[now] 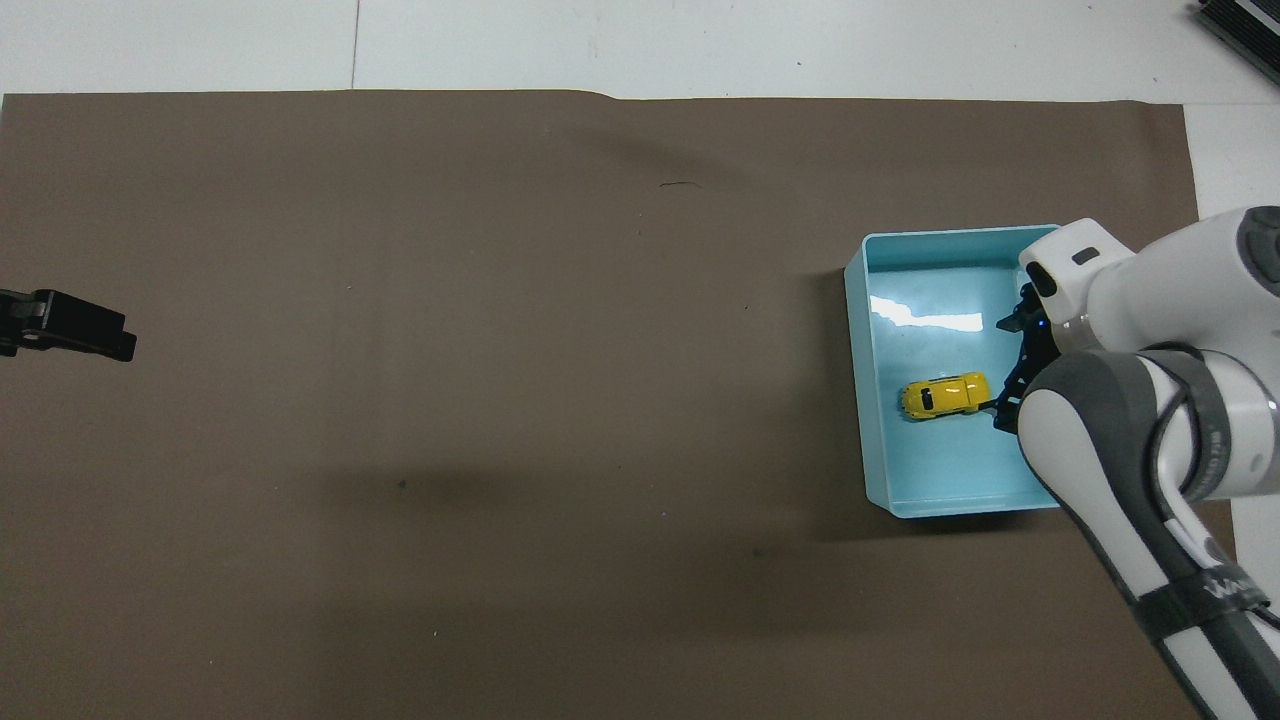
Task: Wind up and store yellow beetle car
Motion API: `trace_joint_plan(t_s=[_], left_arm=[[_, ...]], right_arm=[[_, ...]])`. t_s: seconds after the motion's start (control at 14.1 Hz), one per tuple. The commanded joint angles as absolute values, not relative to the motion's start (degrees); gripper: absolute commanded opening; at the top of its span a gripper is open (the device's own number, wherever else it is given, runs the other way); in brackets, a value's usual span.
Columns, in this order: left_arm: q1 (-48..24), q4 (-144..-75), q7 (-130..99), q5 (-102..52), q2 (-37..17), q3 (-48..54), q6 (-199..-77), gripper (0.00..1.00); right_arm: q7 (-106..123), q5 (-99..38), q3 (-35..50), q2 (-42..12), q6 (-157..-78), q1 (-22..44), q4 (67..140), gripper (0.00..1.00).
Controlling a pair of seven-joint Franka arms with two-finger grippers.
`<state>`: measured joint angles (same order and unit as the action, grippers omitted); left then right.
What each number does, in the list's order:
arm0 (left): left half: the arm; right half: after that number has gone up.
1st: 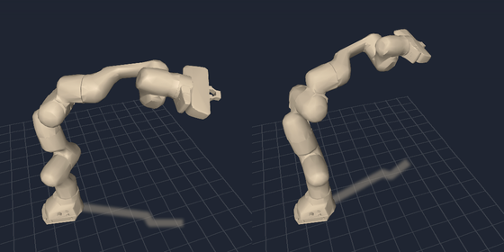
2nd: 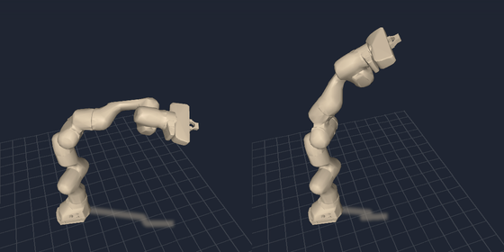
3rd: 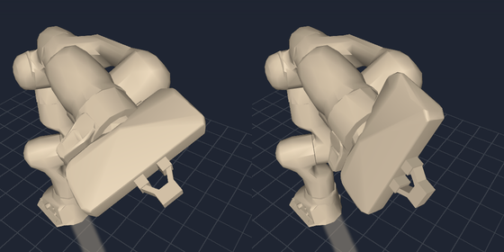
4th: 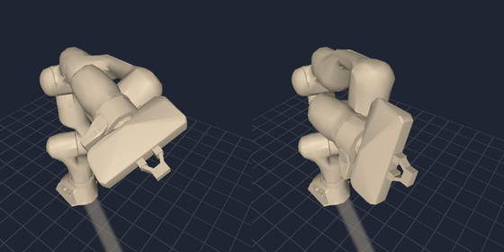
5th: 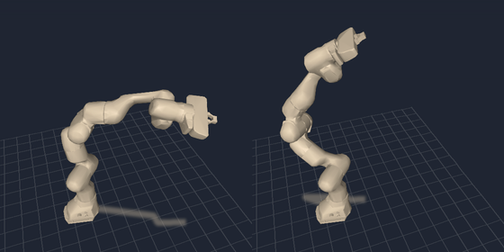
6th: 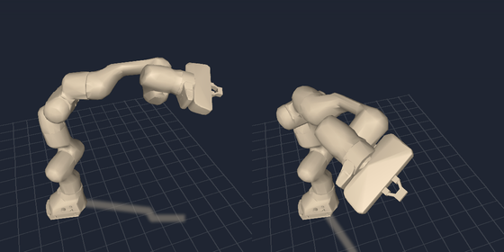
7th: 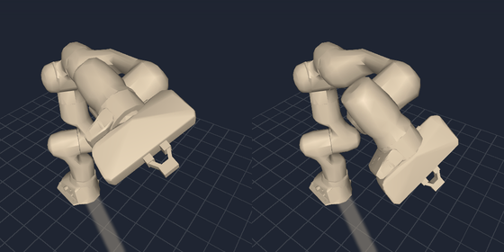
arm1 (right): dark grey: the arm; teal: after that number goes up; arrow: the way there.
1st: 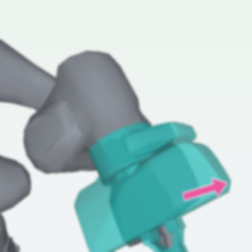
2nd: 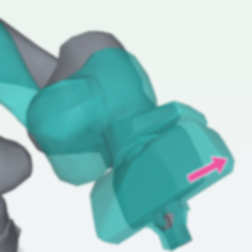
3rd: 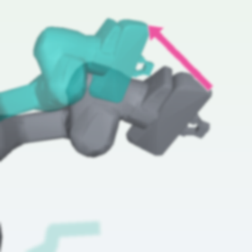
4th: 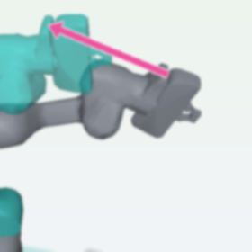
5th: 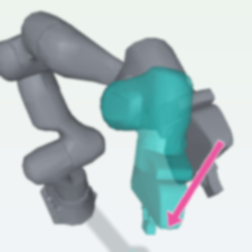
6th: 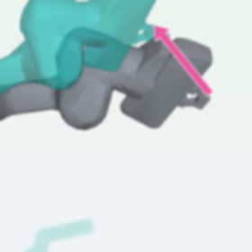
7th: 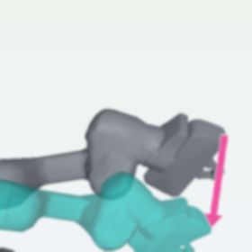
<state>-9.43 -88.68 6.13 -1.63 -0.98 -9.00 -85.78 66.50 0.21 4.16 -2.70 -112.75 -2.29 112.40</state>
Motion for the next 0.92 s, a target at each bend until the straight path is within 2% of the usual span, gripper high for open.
trace_joint_plan(t_s=[0.0,0.35,0.64,0.85], left_arm=[[-9.0,-88.9,5.6,-0.7,-0.6,-8.6,-85.8,1.0],[-9.0,-88.9,5.6,-0.7,-0.6,-8.6,-85.8,1.0],[-9.0,-88.9,5.6,-0.7,-0.6,-8.6,-85.8,1.0],[-9.0,-88.9,5.6,-0.7,-0.6,-8.6,-85.8,1.0]], right_arm=[[57.9,-0.8,4.8,-3.1,-106.9,-2.2,105.7,1.0],[45.1,-1.5,4.9,-2.4,-101.6,-2.3,100.3,1.0],[29.2,-3.0,5.0,1.5,-101.4,-2.2,100.3,1.0],[19.5,-3.6,5.1,2.1,-101.6,-2.1,98.3,1.0]])
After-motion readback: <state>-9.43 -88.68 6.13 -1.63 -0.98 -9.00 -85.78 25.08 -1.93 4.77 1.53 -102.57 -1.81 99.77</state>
